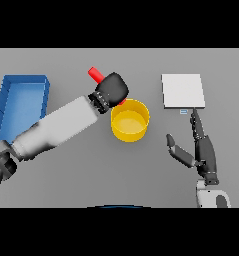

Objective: Pick up the red beaker and tilt it to pour out 1 green nut into yellow bowl. Pick up the yellow bowl and place it on the metallic measuring scale.

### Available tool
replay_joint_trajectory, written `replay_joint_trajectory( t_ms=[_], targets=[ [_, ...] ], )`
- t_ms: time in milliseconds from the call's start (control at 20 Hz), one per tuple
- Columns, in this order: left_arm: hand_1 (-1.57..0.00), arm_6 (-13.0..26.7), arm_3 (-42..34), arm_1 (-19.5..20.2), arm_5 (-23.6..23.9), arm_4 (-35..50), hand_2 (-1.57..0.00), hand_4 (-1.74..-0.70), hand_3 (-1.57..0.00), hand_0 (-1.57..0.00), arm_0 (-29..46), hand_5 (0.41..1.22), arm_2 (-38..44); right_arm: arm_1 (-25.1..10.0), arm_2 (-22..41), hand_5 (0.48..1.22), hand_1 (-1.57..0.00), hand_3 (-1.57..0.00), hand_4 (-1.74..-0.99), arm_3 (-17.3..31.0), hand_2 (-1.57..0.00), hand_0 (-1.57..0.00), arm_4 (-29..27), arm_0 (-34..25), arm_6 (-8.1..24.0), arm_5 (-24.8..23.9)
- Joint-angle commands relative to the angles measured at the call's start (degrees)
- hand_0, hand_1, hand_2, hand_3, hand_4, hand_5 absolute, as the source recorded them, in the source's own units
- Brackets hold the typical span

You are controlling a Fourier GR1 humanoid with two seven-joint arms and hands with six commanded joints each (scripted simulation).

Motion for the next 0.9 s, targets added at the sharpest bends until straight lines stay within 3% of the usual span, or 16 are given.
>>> replay_joint_trajectory(
  t_ms=[0,350,450,650,750,850],
  targets=[
    [-1.57,-0.75,-0.23,0.46,-0.72,-0.62,-1.57,-1.74,-1.54,-1.57,-1.16,1.22,-1.0,0.49,0.67,0.631,0.0,0.0,-1.291,-0.03,0.0,0.0,0.89,0.62,-0.3,-0.4],
    [-1.57,-3.56,4.39,-1.34,-1.47,-4.51,-1.57,-1.74,-1.56,-1.57,-7.48,1.221,-8.42,0.02,-0.03,0.586,0.0,0.0,-1.26,0.56,0.0,0.0,1.81,-0.56,1.48,-1.48],
    [-1.57,-4.43,5.11,-1.35,-3.25,-5.21,-1.57,-1.74,-1.57,-1.57,-9.51,1.221,-10.33,0.07,0.74,0.582,0.0,0.0,-1.236,0.19,0.0,0.0,3.48,0.48,0.65,-2.14],
    [-1.57,-6.68,7.08,-2.25,-2.17,-7.15,-1.57,-1.73,-1.57,-1.57,-12.1,1.221,-14.76,0.11,0.93,0.591,0.0,0.0,-1.204,0.14,0.0,0.0,3.31,0.48,0.25,-1.78],
    [-1.57,-8.08,7.62,-2.39,-1.77,-7.79,-1.57,-1.73,-1.57,-1.57,-13.08,1.221,-16.78,-0.17,1.03,0.592,0.0,0.0,-1.21,0.3,0.0,0.0,3.58,1.37,-1.59,-1.74],
    [-1.57,-8.45,7.62,-2.08,-1.06,-8.41,-1.57,-1.73,-1.57,-1.57,-14.65,1.221,-18.15,-0.19,0.65,0.594,0.0,0.0,-1.21,1.06,0.0,0.0,4.23,-0.2,0.25,-2.59]
  ],
)
